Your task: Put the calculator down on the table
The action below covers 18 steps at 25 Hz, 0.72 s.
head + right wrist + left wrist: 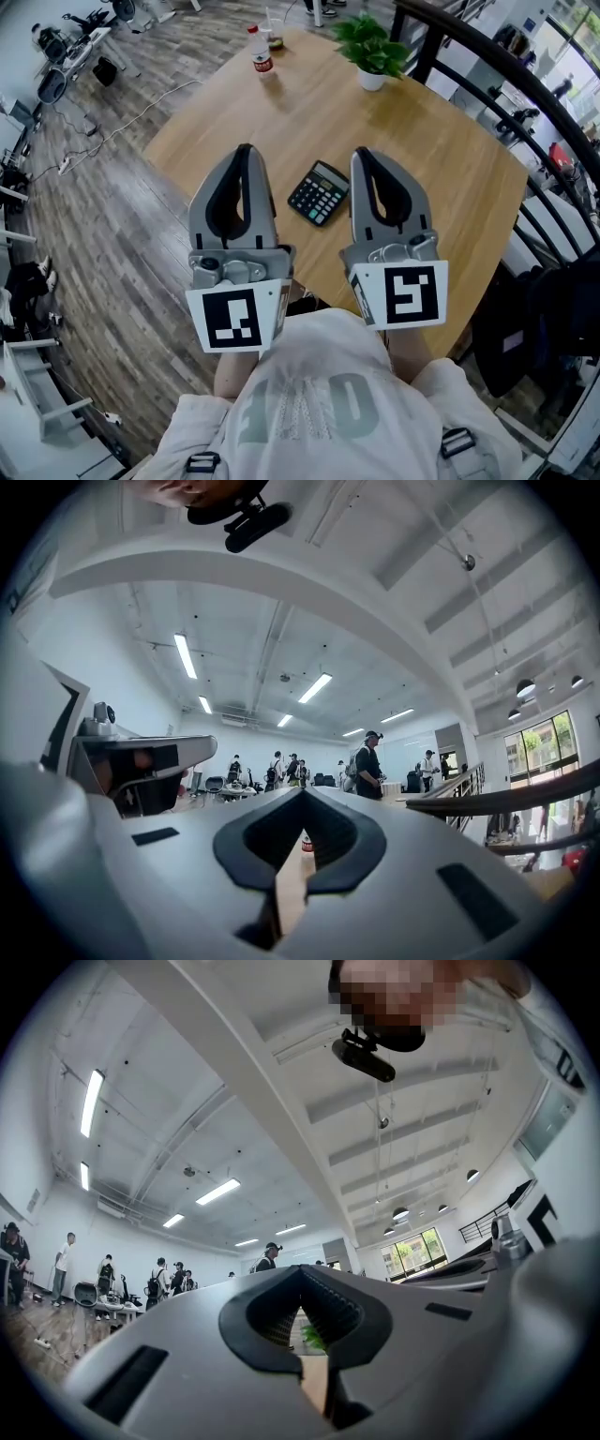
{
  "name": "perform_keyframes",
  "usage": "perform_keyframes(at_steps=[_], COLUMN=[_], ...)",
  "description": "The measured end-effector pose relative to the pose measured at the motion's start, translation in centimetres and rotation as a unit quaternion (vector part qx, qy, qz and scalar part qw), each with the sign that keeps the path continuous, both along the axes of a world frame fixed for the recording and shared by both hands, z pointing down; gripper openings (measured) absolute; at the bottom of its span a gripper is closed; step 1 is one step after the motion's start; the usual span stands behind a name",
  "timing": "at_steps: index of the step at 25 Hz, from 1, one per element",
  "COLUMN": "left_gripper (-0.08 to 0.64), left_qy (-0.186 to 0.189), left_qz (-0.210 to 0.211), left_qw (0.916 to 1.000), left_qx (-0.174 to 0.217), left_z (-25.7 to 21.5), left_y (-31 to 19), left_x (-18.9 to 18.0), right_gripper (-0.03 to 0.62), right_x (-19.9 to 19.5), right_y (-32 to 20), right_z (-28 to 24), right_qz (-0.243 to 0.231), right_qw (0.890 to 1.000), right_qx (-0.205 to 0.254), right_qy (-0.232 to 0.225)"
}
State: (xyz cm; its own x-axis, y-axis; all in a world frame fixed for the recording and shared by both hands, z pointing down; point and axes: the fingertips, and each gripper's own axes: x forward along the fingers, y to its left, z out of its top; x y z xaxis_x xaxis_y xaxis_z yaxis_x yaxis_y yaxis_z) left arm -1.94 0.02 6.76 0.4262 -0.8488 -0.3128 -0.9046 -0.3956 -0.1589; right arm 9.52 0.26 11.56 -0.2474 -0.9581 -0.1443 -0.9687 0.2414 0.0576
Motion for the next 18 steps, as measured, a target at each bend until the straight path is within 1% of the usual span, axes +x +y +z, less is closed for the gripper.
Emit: perform_keyframes(at_steps=[3, 9, 18], left_gripper=[0.009, 0.008, 0.009], left_qy=[-0.002, -0.007, -0.003], left_qz=[0.001, 0.001, -0.002], left_qw=[1.0, 0.9999, 0.9998], left_qx=[-0.005, -0.015, -0.018], left_z=[0.3, 0.95, 1.02], left_y=[-0.15, -0.37, -0.07], left_x=[0.08, 0.11, -0.52], right_gripper=[0.017, 0.017, 0.017], right_x=[0.02, 0.1, 0.18], right_y=[-0.17, -0.42, -0.04], right_z=[0.55, 0.86, 0.74], right_qz=[-0.001, 0.0, 0.013], right_qw=[1.0, 1.0, 1.0], right_qx=[-0.006, -0.014, -0.014], right_qy=[0.008, 0.01, 0.022])
